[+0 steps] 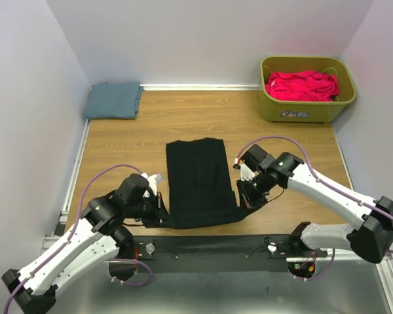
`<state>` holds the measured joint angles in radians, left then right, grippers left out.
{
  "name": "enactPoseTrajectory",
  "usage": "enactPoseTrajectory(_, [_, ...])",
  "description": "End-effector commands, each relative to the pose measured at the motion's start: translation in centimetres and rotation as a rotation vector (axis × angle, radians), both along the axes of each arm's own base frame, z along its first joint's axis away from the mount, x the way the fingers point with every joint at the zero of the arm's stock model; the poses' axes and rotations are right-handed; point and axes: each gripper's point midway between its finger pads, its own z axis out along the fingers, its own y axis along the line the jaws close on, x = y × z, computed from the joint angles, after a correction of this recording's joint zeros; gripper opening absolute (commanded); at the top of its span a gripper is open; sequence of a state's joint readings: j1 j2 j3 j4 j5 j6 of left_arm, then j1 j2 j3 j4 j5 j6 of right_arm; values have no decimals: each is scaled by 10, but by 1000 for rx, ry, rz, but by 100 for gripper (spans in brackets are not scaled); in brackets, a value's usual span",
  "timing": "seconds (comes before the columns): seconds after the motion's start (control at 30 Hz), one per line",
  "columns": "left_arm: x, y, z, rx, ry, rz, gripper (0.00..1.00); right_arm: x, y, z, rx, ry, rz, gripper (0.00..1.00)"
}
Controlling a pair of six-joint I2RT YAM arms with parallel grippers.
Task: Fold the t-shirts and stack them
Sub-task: Fold the tshirt
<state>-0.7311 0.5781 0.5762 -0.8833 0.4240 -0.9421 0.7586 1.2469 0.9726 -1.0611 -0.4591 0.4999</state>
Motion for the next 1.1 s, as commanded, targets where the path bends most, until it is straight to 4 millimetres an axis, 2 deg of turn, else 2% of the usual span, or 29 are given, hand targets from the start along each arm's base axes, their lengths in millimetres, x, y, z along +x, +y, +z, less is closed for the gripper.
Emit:
enactPoseTrajectory(0.0, [-19,3,20,-17,98,17,0,-11,-6,19,-25,41,-2,0])
enactPoseTrajectory(0.03, [-12,3,23,1,75,21,0,-1,-3,26,-33,4,-5,1])
enactPoseTrajectory(0.07, [-1,-1,38,-2,22,25,0,8,-2,30,-48,-32,-7,1])
enactPoseTrajectory(0.13, [22,-3,44,55,-59,46,0,30,0,41,-87,-106,-18,1])
enactPoseTrajectory(0.17, [34,-5,42,103,-78,41,0,52,5,48,-117,-172,-39,1])
enactPoseTrajectory(0.2, [47,-9,57,98,-132,55,0,63,9,54,-120,-204,-46,1])
enactPoseTrajectory(0.23, [64,-8,51,159,-150,93,0,74,10,57,-127,-234,-55,1])
enactPoseTrajectory(0.27, [77,-9,61,168,-203,91,0,90,18,65,-117,-260,-66,1])
enactPoseTrajectory(0.37, [106,-7,62,221,-243,130,0,113,27,77,-108,-310,-88,0])
enactPoseTrajectory(0.43, [125,-7,70,226,-297,135,0,128,37,84,-85,-332,-93,1])
enactPoseTrajectory(0.53, [158,5,78,236,-361,183,0,147,44,88,-67,-344,-107,1])
enactPoseTrajectory(0.6, [179,14,84,244,-414,208,0,159,46,88,-61,-358,-114,1])
enactPoseTrajectory(0.83, [227,21,68,269,-444,228,0,204,48,68,-78,-367,-140,0])
enactPoseTrajectory(1.0, [264,21,73,241,-514,246,0,244,39,49,-51,-346,-205,0])
enactPoseTrajectory(1.07, [280,24,64,248,-505,252,0,256,34,41,-55,-341,-223,1])
